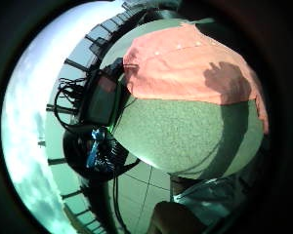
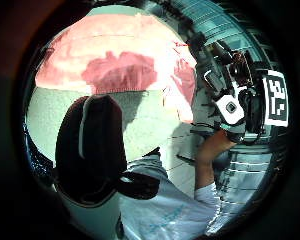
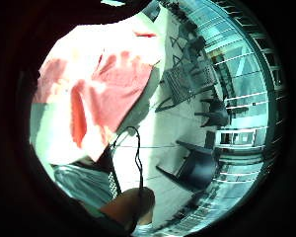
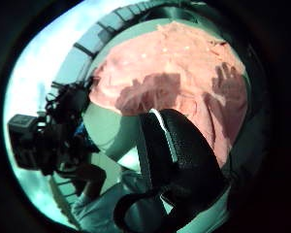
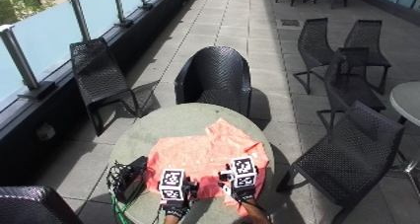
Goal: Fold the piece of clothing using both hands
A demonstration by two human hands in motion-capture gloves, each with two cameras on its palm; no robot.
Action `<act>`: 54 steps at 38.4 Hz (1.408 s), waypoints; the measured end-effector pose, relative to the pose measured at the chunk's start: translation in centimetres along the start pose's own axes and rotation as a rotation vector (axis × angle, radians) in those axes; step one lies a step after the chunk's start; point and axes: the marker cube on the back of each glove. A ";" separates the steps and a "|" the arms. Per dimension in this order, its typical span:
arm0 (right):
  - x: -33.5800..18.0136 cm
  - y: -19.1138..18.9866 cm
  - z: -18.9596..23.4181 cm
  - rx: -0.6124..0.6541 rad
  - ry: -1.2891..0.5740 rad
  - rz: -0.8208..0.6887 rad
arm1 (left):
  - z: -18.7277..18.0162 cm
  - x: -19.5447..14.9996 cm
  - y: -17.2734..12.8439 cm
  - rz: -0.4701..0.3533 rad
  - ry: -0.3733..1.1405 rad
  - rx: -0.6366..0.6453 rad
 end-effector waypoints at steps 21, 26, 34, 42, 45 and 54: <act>0.6 -0.2 -0.7 0.003 -0.034 -0.001 | -1.0 0.9 -0.7 0.038 0.011 -0.031; 0.7 0.6 -1.5 -0.008 -0.029 -0.004 | -1.5 0.7 -0.6 0.039 -0.003 -0.025; 1.6 1.3 -0.8 -0.018 -0.040 0.016 | -1.6 -0.8 -0.2 0.015 -0.008 -0.021; 2.2 1.1 3.3 -0.079 -0.043 0.026 | 1.9 -2.9 -1.5 -0.032 -0.026 -0.031; 2.1 1.0 5.1 -0.125 -0.037 0.027 | 3.8 -3.9 -2.4 -0.056 -0.037 -0.044; 2.7 -0.5 11.6 -0.318 -0.019 0.014 | 9.6 -6.2 -4.7 -0.084 -0.041 -0.175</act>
